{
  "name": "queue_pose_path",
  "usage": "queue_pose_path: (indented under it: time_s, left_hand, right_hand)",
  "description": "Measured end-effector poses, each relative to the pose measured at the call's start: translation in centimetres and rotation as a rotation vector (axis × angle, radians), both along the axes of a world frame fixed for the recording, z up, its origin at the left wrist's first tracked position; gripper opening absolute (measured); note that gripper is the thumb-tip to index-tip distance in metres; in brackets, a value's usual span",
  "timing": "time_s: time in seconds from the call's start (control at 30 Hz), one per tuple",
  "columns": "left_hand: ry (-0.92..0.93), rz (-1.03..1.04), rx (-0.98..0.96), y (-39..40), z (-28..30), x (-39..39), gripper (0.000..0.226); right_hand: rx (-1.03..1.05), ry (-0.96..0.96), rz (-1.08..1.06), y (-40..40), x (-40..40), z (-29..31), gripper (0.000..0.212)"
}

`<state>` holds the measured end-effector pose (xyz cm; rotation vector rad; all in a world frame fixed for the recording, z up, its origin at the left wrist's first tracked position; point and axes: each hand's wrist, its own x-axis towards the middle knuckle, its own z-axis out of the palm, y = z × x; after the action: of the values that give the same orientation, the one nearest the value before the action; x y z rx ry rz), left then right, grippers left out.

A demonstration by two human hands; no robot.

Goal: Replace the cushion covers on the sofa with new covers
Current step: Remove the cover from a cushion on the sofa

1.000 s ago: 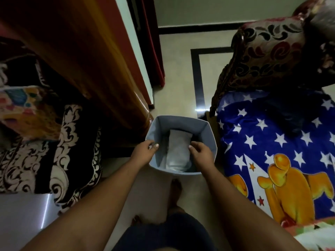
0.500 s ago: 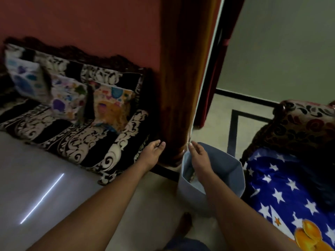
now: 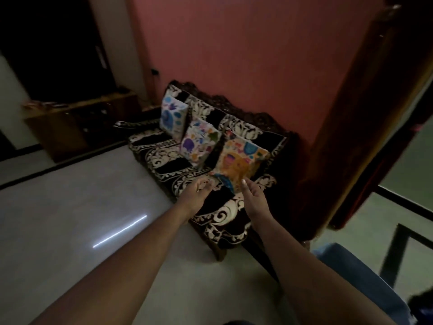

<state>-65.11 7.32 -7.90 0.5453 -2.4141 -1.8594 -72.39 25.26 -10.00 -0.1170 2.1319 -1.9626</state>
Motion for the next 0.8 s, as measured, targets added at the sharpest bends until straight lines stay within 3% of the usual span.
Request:
queue_pose_path:
  time_s: [0.1, 0.37, 0.8]
  left_hand:
    - [0.046, 0.072, 0.016, -3.9, 1.1, 0.3, 0.07]
    - [0.08, 0.207, -0.025, -12.7, 1.4, -4.1, 0.11]
    - [-0.045, 0.23, -0.017, -21.5, -3.5, -19.4, 0.082]
  right_hand:
    - [0.008, 0.016, 0.062, -4.2, -0.9, 1.0, 0.048]
    - [-0.01, 0.011, 0.17, -12.9, -7.8, 1.4, 0.057]
    - [0.056, -0.106, 0.216, -21.9, -24.0, -3.3, 0.057]
